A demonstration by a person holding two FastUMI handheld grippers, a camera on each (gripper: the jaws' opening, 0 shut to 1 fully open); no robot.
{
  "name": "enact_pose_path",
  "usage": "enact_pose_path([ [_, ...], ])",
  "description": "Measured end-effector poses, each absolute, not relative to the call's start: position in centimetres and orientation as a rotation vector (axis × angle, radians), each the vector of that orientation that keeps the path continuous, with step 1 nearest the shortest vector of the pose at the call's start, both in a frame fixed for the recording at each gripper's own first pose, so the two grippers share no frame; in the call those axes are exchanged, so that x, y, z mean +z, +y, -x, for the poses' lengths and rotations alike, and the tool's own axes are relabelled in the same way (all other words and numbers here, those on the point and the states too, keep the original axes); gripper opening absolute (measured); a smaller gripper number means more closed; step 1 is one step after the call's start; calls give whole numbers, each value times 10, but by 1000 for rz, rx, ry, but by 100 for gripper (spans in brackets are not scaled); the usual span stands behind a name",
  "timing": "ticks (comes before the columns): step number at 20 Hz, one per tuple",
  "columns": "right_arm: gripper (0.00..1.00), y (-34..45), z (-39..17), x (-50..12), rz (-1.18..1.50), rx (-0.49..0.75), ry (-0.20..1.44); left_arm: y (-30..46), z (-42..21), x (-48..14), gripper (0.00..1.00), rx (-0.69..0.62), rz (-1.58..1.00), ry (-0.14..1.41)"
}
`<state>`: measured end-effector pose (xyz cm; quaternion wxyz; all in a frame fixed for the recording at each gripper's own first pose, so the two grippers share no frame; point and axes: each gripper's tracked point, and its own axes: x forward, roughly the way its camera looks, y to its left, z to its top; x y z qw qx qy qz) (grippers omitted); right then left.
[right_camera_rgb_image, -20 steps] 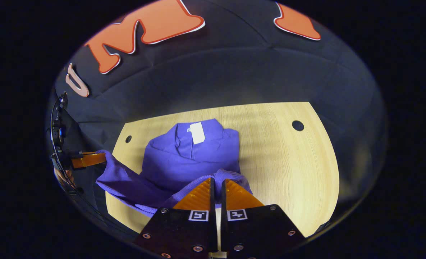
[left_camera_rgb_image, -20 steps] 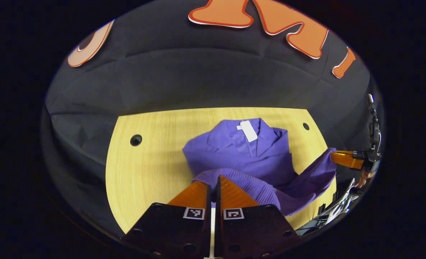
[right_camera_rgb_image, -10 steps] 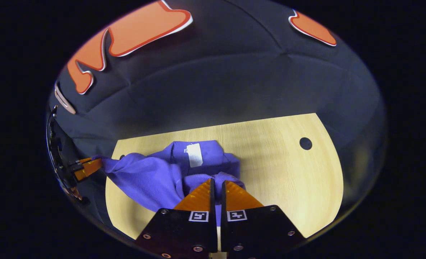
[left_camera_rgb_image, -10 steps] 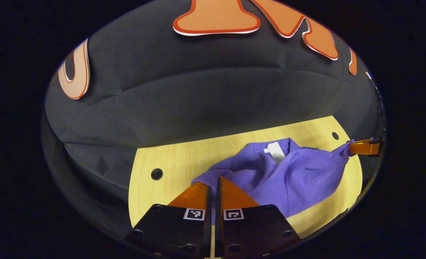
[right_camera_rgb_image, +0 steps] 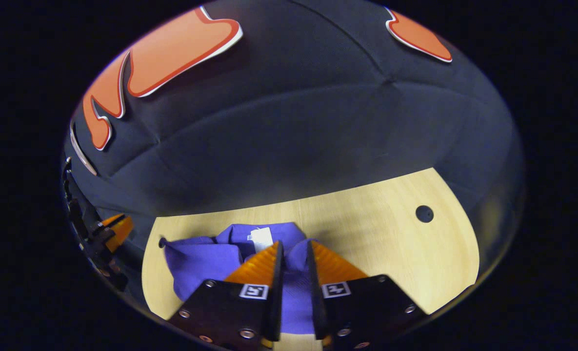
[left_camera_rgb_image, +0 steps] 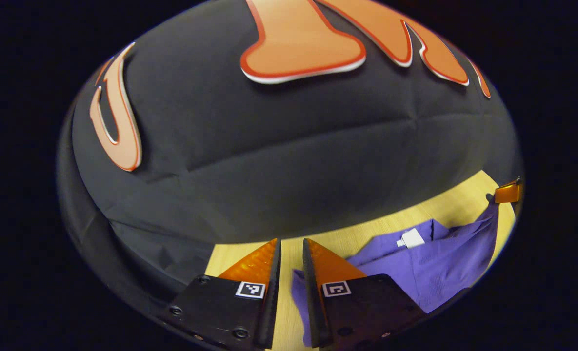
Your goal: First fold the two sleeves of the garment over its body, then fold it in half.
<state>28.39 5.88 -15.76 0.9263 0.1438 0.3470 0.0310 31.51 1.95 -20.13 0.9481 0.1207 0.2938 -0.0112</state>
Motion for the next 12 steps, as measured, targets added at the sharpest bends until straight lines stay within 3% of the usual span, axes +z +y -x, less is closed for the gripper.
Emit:
enact_pose_path([
  [1, 41, 51, -281, -153, -269, 49, 688, 15, -313, -199, 29, -19, -229, 592],
  [3, 63, 43, -272, -147, -224, 44, 681, 15, -309, -197, 38, -6, -192, 592],
  [4, 67, 41, -267, -145, -206, 41, 681, 15, -309, -194, 40, 1, -167, 577],
  [5, 65, 38, -263, -142, -187, 37, 666, 15, -306, -186, 42, 8, -140, 562],
  [6, 77, 33, -260, -135, -166, 24, 634, 15, -302, -181, 50, 9, -114, 542],
  [7, 71, 32, -258, -127, -145, 18, 608, 13, -296, -176, 60, 6, -91, 535],
  [8, 82, 31, -253, -117, -127, 15, 582, 14, -290, -169, 69, 9, -76, 516],
  [9, 76, 28, -246, -108, -109, 12, 560, 14, -286, -161, 73, 10, -73, 498],
  [10, 77, 27, -240, -97, -97, 13, 535, 20, -281, -153, 80, 17, -78, 480],
  [11, 89, 25, -235, -86, -84, 10, 507, 20, -275, -145, 84, 16, -79, 460],
  [12, 90, 25, -229, -74, -73, 9, 475, 18, -269, -138, 88, 7, -78, 448],
])
